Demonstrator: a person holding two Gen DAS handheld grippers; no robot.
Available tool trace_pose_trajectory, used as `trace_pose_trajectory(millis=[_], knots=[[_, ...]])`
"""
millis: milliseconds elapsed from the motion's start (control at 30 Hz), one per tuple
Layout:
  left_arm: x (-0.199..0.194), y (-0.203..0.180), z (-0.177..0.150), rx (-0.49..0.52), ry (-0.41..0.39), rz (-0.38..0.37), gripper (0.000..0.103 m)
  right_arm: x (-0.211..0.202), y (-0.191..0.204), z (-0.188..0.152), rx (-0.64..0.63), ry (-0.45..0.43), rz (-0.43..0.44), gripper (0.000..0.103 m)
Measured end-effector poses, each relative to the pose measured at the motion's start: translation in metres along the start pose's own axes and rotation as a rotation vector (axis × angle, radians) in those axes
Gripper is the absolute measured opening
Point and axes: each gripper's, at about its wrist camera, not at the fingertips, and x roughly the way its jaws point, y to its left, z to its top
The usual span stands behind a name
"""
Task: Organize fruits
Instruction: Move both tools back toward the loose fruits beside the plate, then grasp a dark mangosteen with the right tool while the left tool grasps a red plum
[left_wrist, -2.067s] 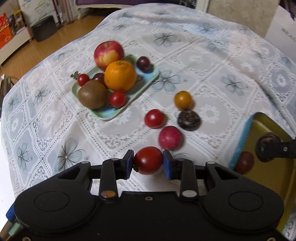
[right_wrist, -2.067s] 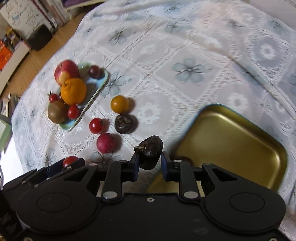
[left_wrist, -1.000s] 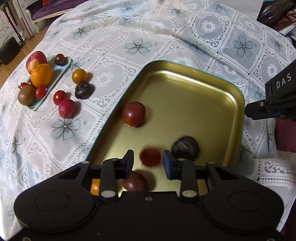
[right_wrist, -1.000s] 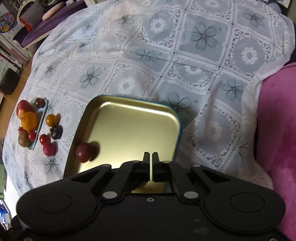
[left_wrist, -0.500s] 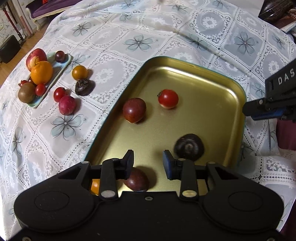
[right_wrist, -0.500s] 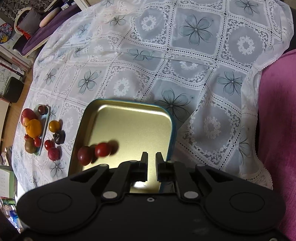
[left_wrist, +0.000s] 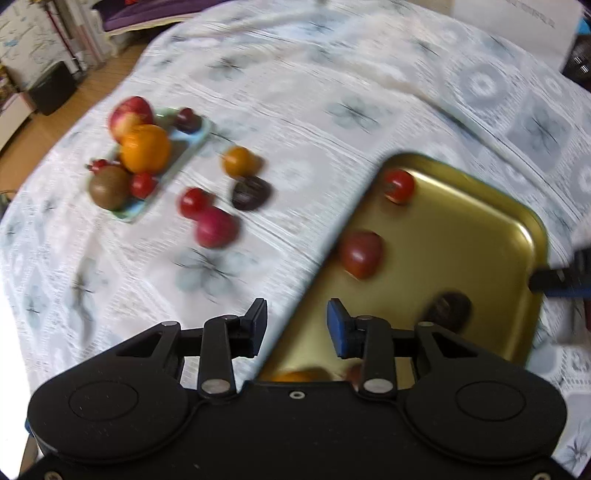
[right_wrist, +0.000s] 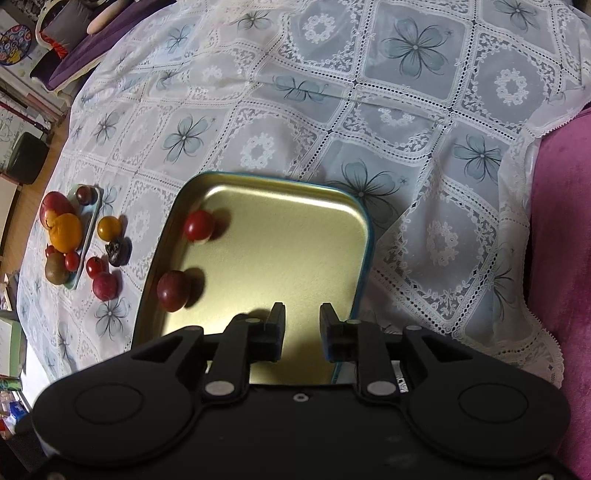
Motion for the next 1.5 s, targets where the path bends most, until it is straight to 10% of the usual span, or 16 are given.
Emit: trace_pose_trajectory(millis=[633, 1500], knots=[[0.049, 0.11, 0.05, -0.242, 0.022, 0.062, 0.047, 0.027, 0.036, -0.004, -0.073, 0.046, -0.048, 0.026], [0.055, 0.169, 0.027, -0.431, -0.016, 0.074, 0.047, 0.103, 0.227, 0.043, -0.249, 0.074, 0.059, 0.034]])
